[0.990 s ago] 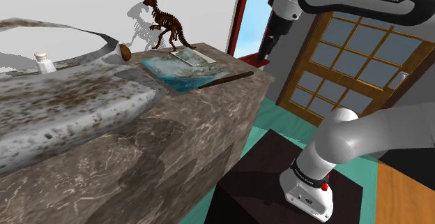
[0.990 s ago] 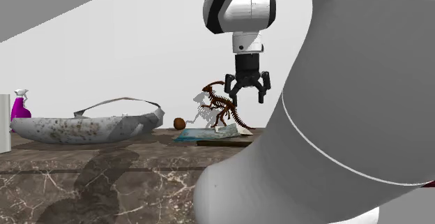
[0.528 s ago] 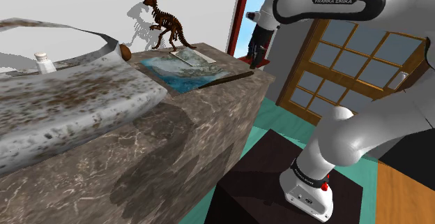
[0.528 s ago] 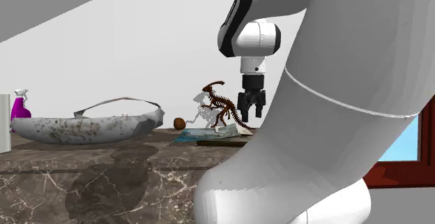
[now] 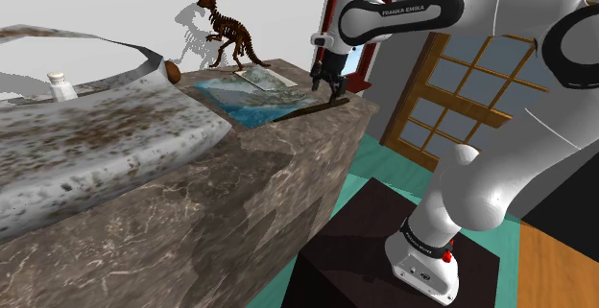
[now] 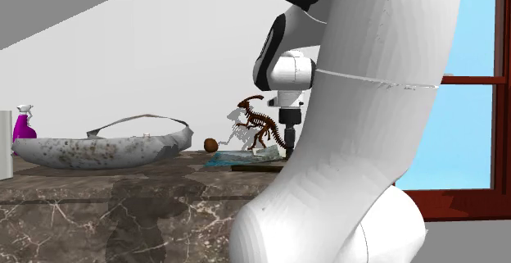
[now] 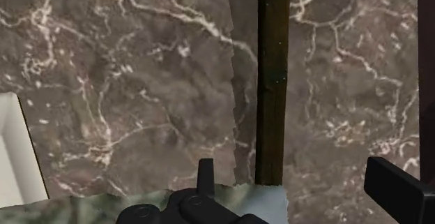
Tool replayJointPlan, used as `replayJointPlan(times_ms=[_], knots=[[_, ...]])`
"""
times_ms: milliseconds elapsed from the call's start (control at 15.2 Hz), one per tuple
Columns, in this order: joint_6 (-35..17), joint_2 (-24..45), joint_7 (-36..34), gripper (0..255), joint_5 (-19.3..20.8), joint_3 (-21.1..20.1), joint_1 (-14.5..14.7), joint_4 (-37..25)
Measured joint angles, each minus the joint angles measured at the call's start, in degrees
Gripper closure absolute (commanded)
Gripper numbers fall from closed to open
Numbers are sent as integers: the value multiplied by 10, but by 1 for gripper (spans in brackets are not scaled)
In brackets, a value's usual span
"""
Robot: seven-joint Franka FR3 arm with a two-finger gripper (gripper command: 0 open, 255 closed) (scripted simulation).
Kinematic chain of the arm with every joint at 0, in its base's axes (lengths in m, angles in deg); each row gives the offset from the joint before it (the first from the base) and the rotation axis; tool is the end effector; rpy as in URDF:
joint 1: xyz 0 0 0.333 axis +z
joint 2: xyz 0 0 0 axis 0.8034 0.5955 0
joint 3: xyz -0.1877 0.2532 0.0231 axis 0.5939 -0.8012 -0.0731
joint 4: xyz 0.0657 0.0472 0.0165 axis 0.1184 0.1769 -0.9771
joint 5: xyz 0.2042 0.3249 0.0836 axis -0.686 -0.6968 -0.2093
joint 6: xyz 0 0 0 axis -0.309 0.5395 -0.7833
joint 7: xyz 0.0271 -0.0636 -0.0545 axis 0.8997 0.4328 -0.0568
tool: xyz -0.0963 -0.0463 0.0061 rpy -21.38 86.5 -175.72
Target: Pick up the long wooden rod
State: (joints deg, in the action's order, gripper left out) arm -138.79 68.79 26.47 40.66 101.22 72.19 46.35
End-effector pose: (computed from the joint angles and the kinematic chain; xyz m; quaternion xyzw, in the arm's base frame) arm 0.4729 -0.0513 0.4947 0.7743 0.6322 0.0242 0.0118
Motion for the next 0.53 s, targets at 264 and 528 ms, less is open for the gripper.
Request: replayJointPlan(times_ms=[264,528], knots=[[-28,15,17,0,-3,6,3,15],[-55,23,20,255,-4,9,3,35]])
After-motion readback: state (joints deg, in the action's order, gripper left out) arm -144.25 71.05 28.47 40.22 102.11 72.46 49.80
